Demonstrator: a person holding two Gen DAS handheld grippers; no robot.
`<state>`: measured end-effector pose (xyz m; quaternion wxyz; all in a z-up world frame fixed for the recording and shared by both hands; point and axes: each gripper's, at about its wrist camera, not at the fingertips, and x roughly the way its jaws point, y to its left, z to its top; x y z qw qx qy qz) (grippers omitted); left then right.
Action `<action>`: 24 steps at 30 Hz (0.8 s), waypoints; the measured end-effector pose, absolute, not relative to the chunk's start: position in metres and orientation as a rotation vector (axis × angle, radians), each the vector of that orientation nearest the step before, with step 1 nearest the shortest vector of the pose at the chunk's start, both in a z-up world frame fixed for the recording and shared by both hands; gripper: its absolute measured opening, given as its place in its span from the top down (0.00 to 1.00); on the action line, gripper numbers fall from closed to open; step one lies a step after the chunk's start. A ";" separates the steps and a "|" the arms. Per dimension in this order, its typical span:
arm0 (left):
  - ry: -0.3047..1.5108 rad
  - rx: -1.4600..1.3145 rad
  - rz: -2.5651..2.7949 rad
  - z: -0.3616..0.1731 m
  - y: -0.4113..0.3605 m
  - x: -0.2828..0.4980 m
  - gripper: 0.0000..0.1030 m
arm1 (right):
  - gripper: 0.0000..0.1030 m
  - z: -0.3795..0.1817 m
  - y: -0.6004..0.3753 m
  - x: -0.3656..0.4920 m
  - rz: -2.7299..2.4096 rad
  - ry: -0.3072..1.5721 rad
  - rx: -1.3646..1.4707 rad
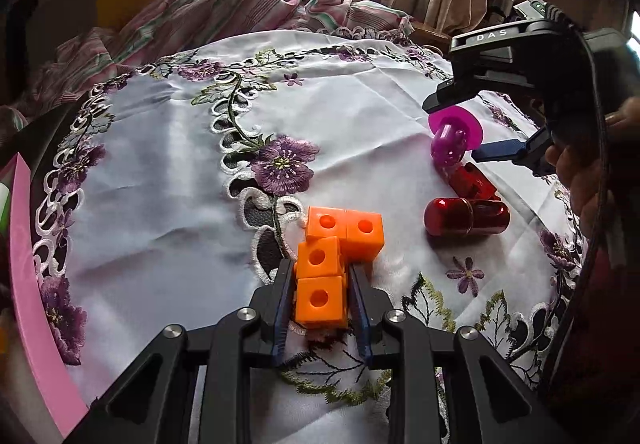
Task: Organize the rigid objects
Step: 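Grasp the orange cube stack with the left tool while the right tool grasps the pink cup, then lift the orange cubes with the left tool while the right tool lifts the pink cup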
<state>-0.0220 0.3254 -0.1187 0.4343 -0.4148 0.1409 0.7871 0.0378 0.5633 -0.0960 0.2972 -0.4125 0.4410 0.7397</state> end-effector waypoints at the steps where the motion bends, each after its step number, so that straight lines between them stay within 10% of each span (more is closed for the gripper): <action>1: 0.343 -1.032 1.961 -0.119 0.325 -0.022 0.72 | 0.30 -0.097 0.563 0.034 1.966 1.154 -1.110; 3: 0.333 -1.029 1.963 -0.119 0.323 -0.021 0.72 | 0.31 -0.100 0.562 0.027 1.967 1.108 -1.149; 5: 0.329 -1.026 1.959 -0.120 0.322 -0.021 0.72 | 0.55 -0.103 0.559 0.017 1.997 1.061 -1.205; 24: 0.336 -0.993 1.988 -0.120 0.320 -0.016 0.73 | 0.68 -0.109 0.533 -0.009 2.084 0.871 -1.351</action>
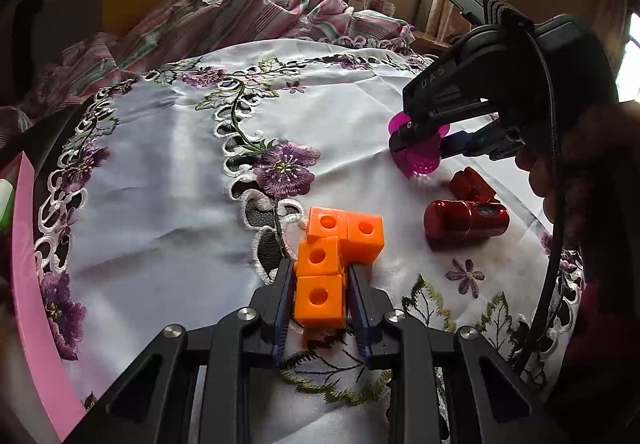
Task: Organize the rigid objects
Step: 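Lift the orange cubes with the left tool while the right tool lifts the pink cup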
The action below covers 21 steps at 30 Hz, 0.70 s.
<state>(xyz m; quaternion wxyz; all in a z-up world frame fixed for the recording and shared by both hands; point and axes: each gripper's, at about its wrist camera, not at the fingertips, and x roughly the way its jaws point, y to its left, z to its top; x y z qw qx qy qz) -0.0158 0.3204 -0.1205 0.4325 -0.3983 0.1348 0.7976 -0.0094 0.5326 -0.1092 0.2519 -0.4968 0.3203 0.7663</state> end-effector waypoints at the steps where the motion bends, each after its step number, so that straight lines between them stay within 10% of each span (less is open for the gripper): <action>1: 0.338 -0.992 1.989 -0.120 0.321 -0.016 0.73 | 0.68 -0.109 0.531 -0.011 2.084 0.866 -1.353; 21: 0.362 -0.998 2.018 -0.100 0.315 -0.003 0.75 | 0.68 -0.114 0.513 -0.019 2.111 0.657 -1.408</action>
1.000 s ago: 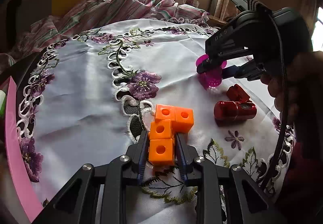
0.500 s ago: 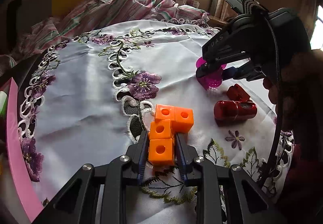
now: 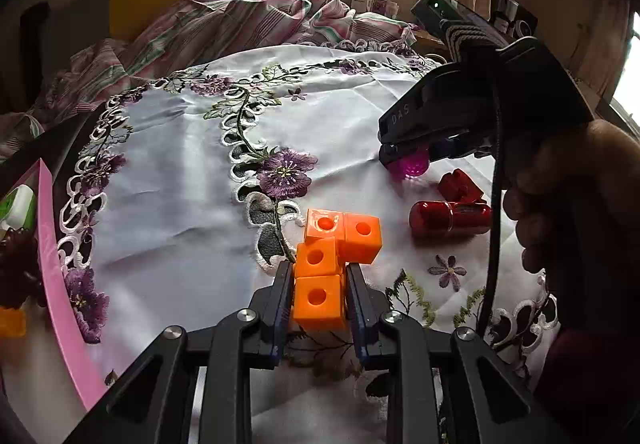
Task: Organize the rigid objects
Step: 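Lift the orange cubes with the left tool while the right tool lifts the pink cup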
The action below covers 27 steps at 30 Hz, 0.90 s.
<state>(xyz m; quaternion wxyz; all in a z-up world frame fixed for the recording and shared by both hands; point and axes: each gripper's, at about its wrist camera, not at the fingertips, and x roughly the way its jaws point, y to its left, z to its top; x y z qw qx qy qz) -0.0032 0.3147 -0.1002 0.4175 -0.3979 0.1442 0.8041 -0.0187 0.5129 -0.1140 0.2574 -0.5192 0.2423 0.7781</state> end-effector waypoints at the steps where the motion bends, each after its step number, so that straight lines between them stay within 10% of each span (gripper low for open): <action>1: 0.356 -0.994 2.021 -0.097 0.312 -0.002 0.75 | 0.68 -0.114 0.513 -0.019 2.110 0.671 -1.404; 27: 0.164 -0.966 2.226 -0.026 0.214 -0.017 0.75 | 0.69 -0.109 0.513 -0.030 2.129 0.515 -1.431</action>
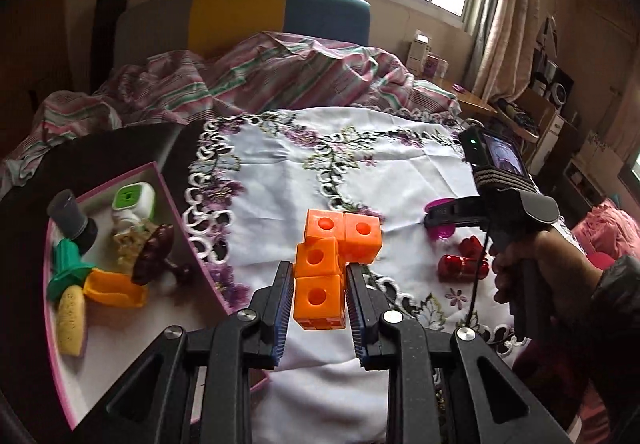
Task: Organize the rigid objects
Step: 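Lift the orange cubes with the left tool while the right tool lifts the pink cup, then carry the orange cube stack over the tray with the left tool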
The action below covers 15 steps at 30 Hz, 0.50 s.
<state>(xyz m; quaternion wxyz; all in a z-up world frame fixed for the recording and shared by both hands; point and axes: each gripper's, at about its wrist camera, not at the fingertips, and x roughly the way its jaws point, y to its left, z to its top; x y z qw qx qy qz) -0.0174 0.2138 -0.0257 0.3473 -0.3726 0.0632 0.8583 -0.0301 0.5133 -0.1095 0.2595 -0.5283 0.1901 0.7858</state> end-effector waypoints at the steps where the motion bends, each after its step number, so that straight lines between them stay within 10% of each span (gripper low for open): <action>1: 0.159 -0.973 2.235 -0.026 0.208 -0.019 0.75 | 0.69 -0.110 0.513 -0.030 2.129 0.511 -1.432; 15: 0.076 -1.105 2.349 -0.045 0.147 -0.042 0.75 | 0.69 -0.112 0.510 -0.028 2.134 0.474 -1.437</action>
